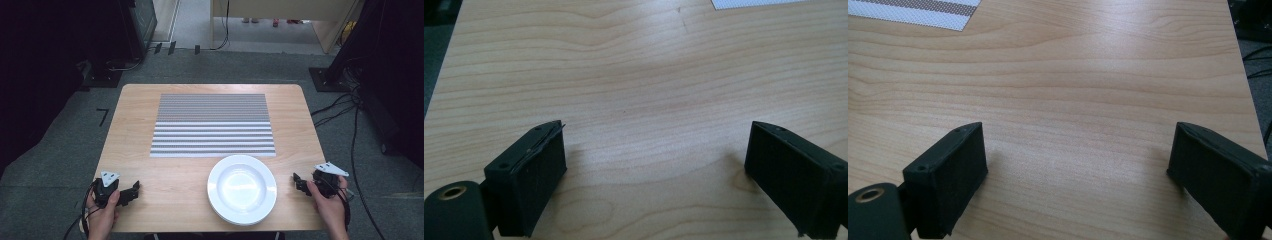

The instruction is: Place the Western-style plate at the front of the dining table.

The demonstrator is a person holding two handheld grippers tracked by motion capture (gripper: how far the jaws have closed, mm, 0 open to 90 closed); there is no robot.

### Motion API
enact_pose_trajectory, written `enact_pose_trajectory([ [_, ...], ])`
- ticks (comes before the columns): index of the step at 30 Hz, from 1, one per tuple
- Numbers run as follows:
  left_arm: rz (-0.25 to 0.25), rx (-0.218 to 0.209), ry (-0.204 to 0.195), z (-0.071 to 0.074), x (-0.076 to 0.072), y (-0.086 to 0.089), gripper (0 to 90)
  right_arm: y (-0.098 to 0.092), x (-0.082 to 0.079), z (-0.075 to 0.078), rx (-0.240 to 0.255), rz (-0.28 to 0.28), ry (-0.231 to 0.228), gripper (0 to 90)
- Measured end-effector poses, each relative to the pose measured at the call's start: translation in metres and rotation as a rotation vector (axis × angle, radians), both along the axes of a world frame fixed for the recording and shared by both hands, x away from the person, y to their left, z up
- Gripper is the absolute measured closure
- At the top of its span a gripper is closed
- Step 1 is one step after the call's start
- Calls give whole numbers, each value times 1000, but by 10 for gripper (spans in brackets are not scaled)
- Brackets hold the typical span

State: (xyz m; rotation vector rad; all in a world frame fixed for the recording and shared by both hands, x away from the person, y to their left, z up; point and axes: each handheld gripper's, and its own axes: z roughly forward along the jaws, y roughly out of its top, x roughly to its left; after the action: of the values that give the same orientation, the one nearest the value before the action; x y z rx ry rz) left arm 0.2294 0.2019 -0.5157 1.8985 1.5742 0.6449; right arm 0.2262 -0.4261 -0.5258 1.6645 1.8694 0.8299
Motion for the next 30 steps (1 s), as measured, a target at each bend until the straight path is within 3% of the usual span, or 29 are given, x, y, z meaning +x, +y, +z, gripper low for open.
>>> enact_pose_trajectory([
  [9, -24, -25, -43, 5, 0, -21, 97, 0, -3, 0, 11, -6, -3, 90],
  [20, -68, -44, -39, 8, -4, -37, 97, 0, -4, 1, 24, -21, -4, 92],
  [23, -95, -70, -24, 8, -6, -47, 97, 1, -4, 3, 27, -19, -15, 93],
  [30, -143, -94, -29, 9, -11, -69, 97, 8, -8, 8, 37, 3, -36, 95],
])
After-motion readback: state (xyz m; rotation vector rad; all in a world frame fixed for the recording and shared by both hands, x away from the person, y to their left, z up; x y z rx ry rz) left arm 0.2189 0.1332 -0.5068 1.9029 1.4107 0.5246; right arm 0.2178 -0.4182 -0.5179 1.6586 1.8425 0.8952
